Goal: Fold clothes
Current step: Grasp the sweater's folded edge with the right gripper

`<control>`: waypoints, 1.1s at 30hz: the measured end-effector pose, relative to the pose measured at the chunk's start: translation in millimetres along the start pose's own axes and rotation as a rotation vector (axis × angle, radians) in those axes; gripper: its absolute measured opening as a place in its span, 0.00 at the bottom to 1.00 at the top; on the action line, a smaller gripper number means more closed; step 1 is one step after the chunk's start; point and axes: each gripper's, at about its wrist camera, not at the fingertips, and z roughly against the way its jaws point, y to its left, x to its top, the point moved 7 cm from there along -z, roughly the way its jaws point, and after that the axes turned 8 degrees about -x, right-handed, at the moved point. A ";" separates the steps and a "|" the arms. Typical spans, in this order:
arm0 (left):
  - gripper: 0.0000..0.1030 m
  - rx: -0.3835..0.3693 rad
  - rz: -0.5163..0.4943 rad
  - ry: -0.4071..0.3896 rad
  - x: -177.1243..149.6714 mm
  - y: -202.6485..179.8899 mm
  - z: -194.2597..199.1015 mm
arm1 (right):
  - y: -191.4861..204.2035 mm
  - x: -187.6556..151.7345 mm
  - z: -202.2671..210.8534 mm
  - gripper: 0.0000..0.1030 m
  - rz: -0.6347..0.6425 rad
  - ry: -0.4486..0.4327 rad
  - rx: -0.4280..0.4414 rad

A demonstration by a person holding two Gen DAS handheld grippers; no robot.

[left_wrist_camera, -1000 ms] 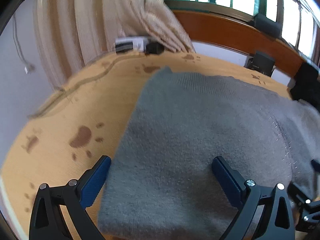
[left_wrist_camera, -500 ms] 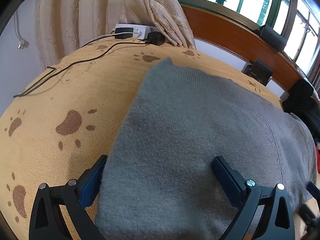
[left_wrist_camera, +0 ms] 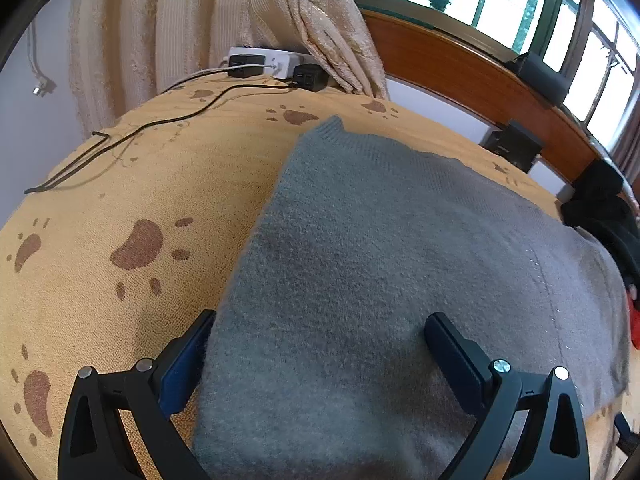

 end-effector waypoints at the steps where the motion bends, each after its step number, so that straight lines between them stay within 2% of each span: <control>1: 1.00 -0.025 0.005 0.010 -0.4 1.3 2.1 | 0.4 0.8 -1.0 1.00 -0.002 0.003 0.001; 4: 1.00 -0.191 0.101 0.042 0.2 14.0 13.1 | 5.0 1.7 -6.6 1.00 0.021 0.001 -0.006; 7: 1.00 -0.435 0.337 0.063 4.5 41.5 24.0 | 6.5 5.0 -11.0 1.00 0.022 -0.014 0.001; 8: 0.99 -0.494 0.409 0.071 5.2 50.2 25.8 | 6.4 6.3 -12.3 1.00 0.020 -0.020 0.004; 11: 0.99 -0.538 0.476 0.069 7.8 63.5 31.9 | 5.8 9.2 -14.1 1.00 0.015 -0.038 0.003; 13: 1.00 -0.528 0.482 0.068 7.2 65.2 33.5 | 4.8 10.2 -14.0 1.00 0.007 -0.049 -0.002; 17: 1.00 -0.450 0.419 0.059 5.5 50.2 31.5 | 8.6 14.1 -16.1 1.00 -0.064 -0.038 0.062; 22: 1.00 -0.366 0.317 0.061 11.3 37.2 25.4 | 18.2 16.4 -27.2 0.99 -0.081 -0.017 0.064; 27: 1.00 -0.355 0.290 0.070 21.5 37.1 20.3 | 27.0 18.8 -38.8 0.96 -0.093 0.000 0.058; 28: 1.00 -0.356 0.287 0.069 24.3 38.4 18.3 | 26.8 19.5 -41.8 0.93 -0.090 -0.004 0.037; 30: 1.00 -0.358 0.271 0.058 26.8 42.1 16.1 | 24.3 20.6 -46.2 0.79 -0.101 -0.013 -0.005; 32: 1.00 -0.364 0.245 0.035 27.7 42.1 15.0 | 17.3 20.5 -47.5 0.55 -0.141 -0.020 -0.028; 33: 1.00 -0.367 0.230 0.022 27.7 41.9 15.0 | 11.5 19.7 -47.0 0.49 -0.169 -0.028 -0.039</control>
